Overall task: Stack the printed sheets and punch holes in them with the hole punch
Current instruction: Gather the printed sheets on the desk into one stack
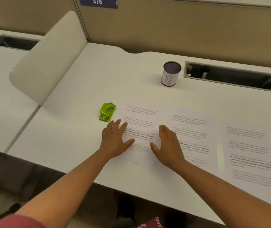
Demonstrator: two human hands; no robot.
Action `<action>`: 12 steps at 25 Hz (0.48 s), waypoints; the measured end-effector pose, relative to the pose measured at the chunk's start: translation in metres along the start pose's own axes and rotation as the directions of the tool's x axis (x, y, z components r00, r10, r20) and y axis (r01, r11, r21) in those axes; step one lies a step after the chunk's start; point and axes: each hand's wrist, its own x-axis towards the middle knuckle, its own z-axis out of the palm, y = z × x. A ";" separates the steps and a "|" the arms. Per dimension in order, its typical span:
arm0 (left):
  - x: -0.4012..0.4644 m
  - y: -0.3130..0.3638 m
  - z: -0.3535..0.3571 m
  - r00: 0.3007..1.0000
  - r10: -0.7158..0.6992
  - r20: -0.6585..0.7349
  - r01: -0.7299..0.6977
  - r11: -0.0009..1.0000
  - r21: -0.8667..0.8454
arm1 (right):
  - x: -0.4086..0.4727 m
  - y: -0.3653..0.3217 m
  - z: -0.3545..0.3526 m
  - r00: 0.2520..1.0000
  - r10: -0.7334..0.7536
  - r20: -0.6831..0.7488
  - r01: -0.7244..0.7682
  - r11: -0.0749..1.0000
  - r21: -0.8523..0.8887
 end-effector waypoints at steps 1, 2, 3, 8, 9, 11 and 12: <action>-0.003 -0.004 0.002 0.998 -0.036 0.044 0.036 0.999 0.003 | 0.000 -0.001 0.004 0.999 0.048 0.012 -0.049 0.995 0.083; -0.007 -0.005 0.003 0.994 -0.074 0.077 0.074 0.997 0.005 | -0.001 -0.006 0.004 0.995 0.088 0.047 -0.094 0.983 0.159; -0.010 -0.008 0.006 0.989 -0.100 0.112 0.099 0.995 0.011 | -0.003 -0.009 0.007 0.991 0.112 0.069 -0.125 0.967 0.221; -0.017 -0.010 0.009 0.985 -0.092 0.147 0.088 0.996 0.034 | -0.007 -0.021 0.011 0.955 0.250 0.162 -0.298 0.812 0.503; -0.018 -0.009 0.009 0.985 -0.095 0.143 0.091 0.995 0.035 | -0.007 -0.023 0.011 0.943 0.268 0.198 -0.333 0.753 0.568; -0.017 -0.007 0.009 0.983 -0.108 0.149 0.104 0.994 0.036 | -0.002 -0.024 0.011 0.908 0.324 0.265 -0.417 0.640 0.645; -0.016 -0.006 0.010 0.981 -0.114 0.157 0.110 0.993 0.034 | 0.000 -0.024 0.011 0.897 0.345 0.275 -0.436 0.600 0.670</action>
